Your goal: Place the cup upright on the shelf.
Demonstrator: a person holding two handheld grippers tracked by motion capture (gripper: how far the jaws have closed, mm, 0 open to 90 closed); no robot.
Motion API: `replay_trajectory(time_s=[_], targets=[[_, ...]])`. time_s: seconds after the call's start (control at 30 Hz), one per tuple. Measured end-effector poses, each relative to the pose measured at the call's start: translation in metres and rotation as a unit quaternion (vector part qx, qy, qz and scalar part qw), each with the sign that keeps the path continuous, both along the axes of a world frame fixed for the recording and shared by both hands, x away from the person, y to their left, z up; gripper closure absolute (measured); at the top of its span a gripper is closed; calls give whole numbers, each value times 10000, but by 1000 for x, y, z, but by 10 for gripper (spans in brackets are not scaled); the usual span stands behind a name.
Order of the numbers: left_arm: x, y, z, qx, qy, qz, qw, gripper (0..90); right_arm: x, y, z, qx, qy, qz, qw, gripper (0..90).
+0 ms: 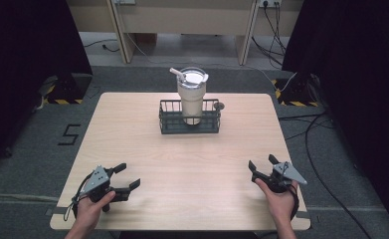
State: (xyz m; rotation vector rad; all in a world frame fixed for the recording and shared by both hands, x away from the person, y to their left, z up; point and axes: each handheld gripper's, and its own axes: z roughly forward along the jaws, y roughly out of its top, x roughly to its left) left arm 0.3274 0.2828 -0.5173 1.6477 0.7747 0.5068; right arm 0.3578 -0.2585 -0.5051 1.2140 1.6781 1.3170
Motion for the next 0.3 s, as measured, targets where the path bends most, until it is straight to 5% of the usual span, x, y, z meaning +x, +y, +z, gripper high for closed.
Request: replay_trajectory(time_s=[0.3], targets=[[0, 1, 1, 13, -33, -3, 10000, 145, -1, 0, -1, 14, -21, -1, 10000, 179]])
